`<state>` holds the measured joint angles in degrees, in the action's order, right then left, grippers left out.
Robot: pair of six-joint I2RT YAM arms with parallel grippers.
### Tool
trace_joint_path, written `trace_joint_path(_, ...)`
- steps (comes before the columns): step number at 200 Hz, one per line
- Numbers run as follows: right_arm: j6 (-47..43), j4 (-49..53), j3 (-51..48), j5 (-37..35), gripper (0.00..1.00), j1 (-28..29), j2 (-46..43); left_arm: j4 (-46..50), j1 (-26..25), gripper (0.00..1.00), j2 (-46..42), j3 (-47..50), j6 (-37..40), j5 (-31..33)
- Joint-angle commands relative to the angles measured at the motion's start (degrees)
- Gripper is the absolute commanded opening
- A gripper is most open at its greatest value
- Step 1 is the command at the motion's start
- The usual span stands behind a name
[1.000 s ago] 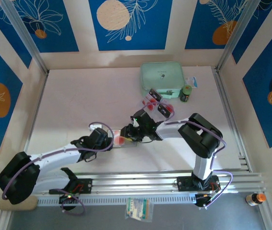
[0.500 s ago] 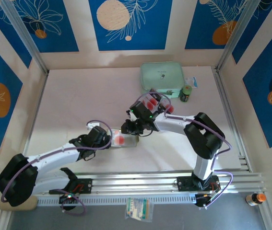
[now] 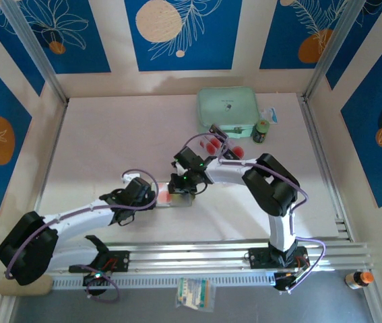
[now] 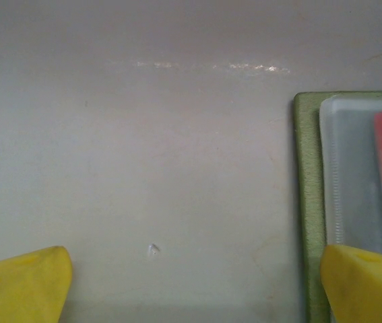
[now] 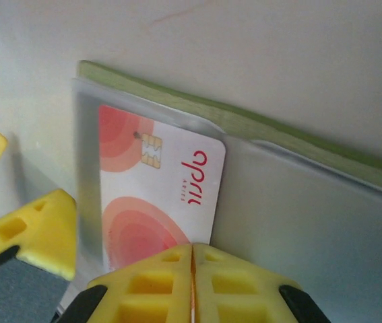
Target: Put the credit cards into the card holder
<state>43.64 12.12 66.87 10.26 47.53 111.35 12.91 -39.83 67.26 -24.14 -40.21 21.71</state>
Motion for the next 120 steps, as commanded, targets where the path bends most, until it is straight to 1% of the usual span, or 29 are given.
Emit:
trace_joint_path(1,-1.1,2.3,2.4,0.7,0.08,1.4,2.0,-0.1,0.6,0.94,0.0,0.6,-0.5,0.5)
trace_joint_path(33,-0.8,2.9,4.2,1.8,0.07,1.9,2.7,0.9,0.7,0.94,-1.5,-0.2,-0.9,0.4)
trace_joint_path(75,-0.9,3.2,4.1,1.6,0.07,1.5,-0.9,4.0,1.4,0.95,-3.8,-3.9,-2.2,1.2)
trace_joint_path(120,-1.2,4.0,2.7,-0.7,0.08,1.0,-3.6,6.4,3.6,0.96,-1.4,-5.5,-3.2,1.5)
